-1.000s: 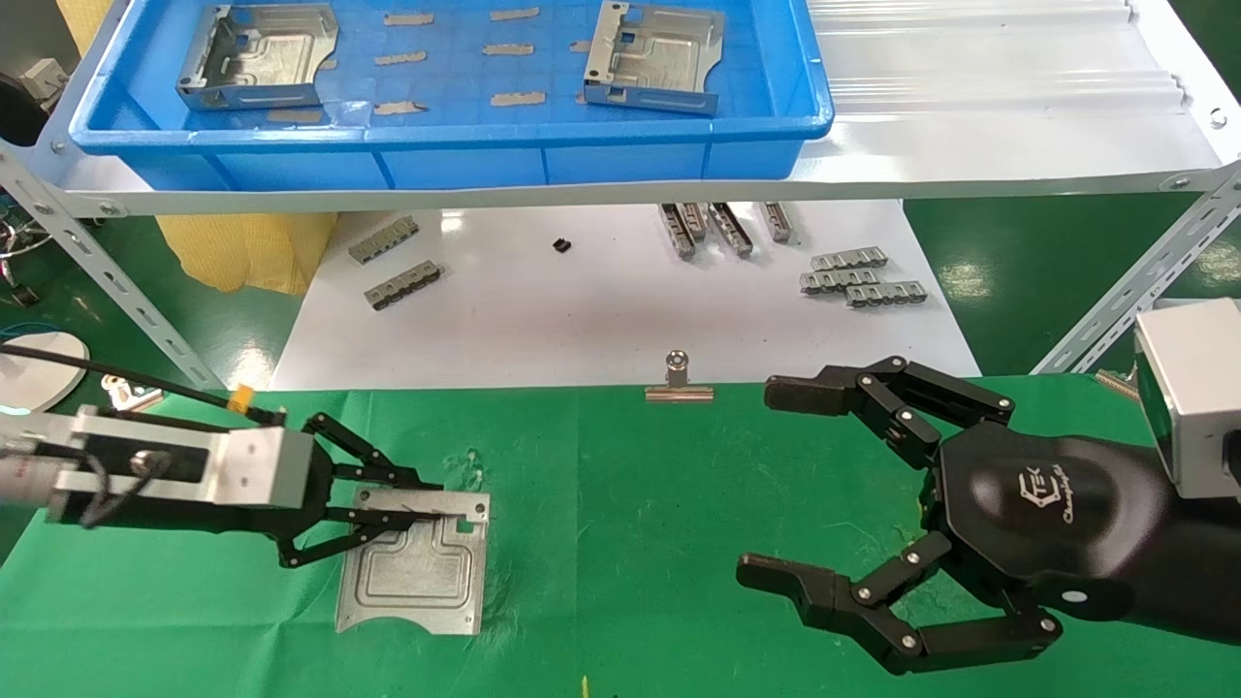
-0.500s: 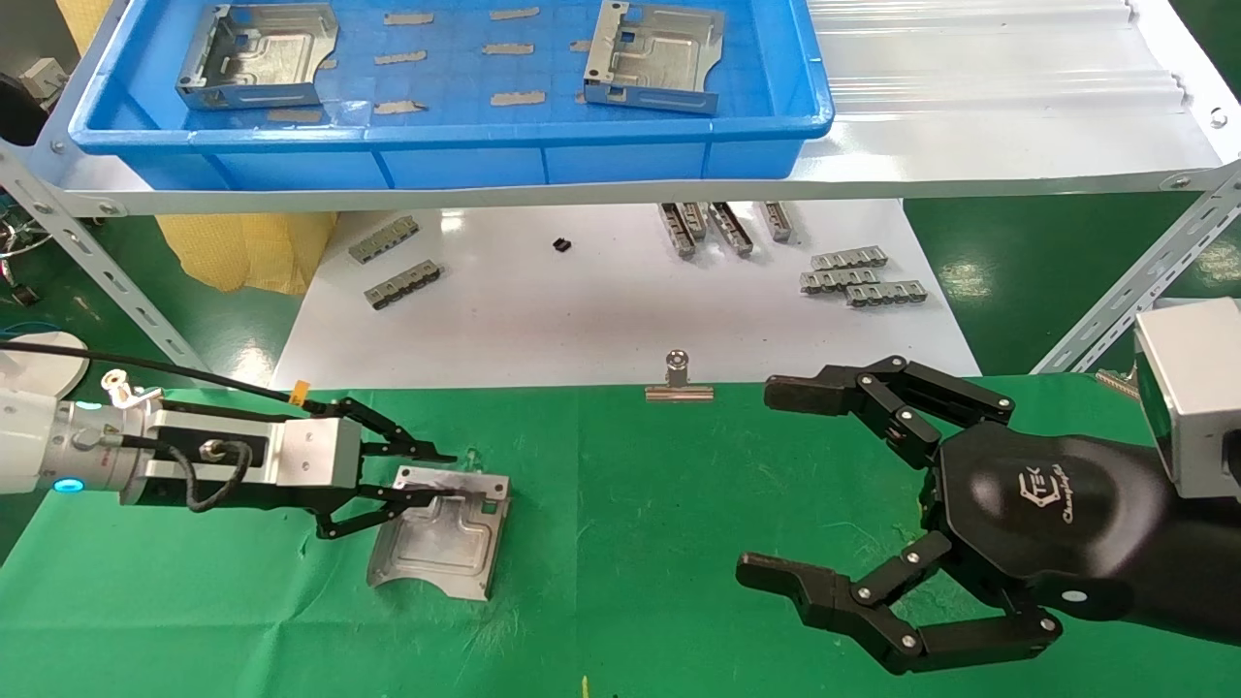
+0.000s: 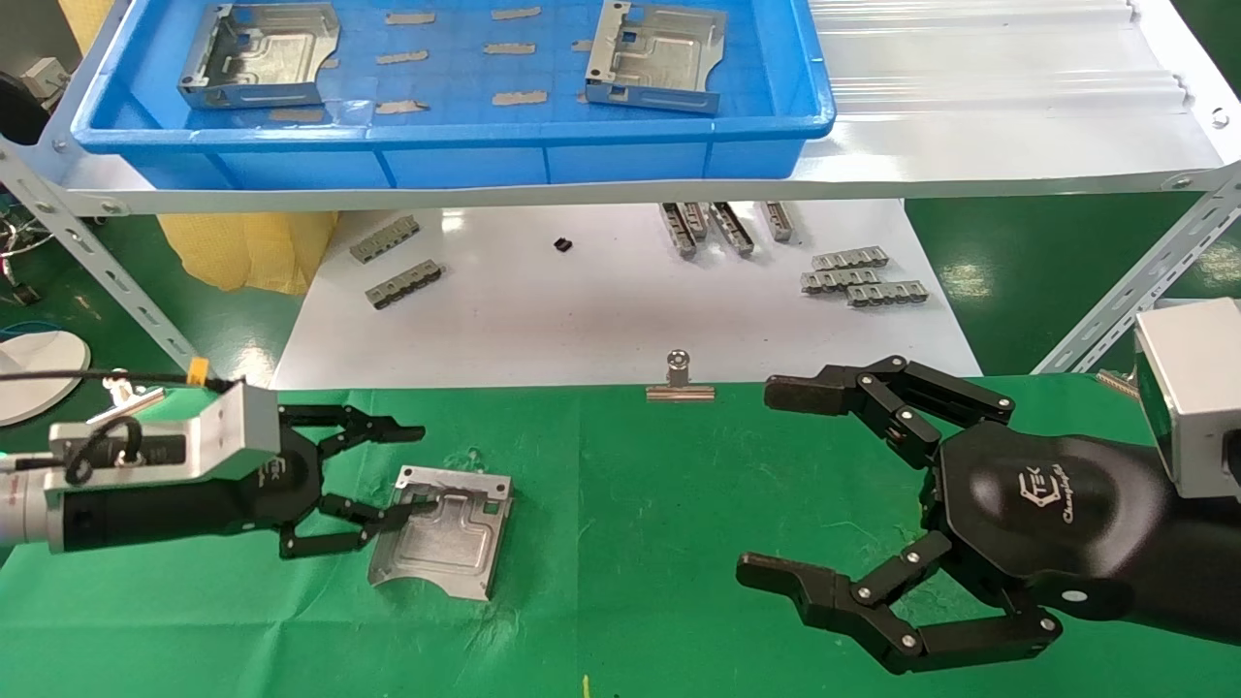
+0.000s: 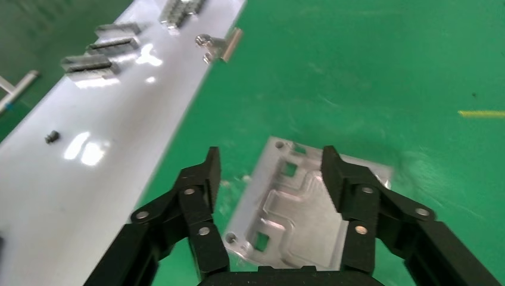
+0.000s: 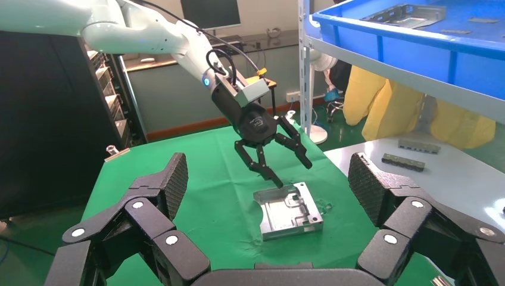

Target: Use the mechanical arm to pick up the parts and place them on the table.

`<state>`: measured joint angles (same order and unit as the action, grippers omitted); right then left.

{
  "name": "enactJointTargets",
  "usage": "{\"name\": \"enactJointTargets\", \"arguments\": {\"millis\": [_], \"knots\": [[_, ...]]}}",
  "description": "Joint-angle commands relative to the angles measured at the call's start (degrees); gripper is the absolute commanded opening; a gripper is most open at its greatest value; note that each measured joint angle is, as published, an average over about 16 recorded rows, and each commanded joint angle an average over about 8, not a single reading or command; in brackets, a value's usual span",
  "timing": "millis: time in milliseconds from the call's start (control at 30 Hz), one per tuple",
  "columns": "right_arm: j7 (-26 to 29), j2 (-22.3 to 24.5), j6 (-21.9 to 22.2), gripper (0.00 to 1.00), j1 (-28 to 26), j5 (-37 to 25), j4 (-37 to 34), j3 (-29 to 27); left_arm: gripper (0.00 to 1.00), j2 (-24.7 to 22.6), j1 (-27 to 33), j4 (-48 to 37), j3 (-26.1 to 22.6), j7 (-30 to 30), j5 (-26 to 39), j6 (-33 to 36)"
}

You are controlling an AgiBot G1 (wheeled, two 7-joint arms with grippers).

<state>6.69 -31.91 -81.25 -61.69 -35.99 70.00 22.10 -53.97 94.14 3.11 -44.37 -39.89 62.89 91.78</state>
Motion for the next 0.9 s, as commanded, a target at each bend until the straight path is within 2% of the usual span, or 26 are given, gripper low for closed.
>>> {"name": "enactJointTargets", "arguments": {"millis": [33,367,900], "knots": [[0.0,0.0,0.0,1.00,0.0,0.0,0.0,0.0,1.00,0.7,-1.1,-0.3,0.7,1.5,-1.4,0.1],[0.0,0.0,0.0,1.00,0.0,0.0,0.0,0.0,1.00,0.9,-1.5,1.9,1.3,2.3,-1.4,-0.2],[0.0,0.0,0.0,1.00,0.0,0.0,0.0,0.0,1.00,5.7,-9.9,20.1,8.5,15.2,-6.7,-1.7]]}}
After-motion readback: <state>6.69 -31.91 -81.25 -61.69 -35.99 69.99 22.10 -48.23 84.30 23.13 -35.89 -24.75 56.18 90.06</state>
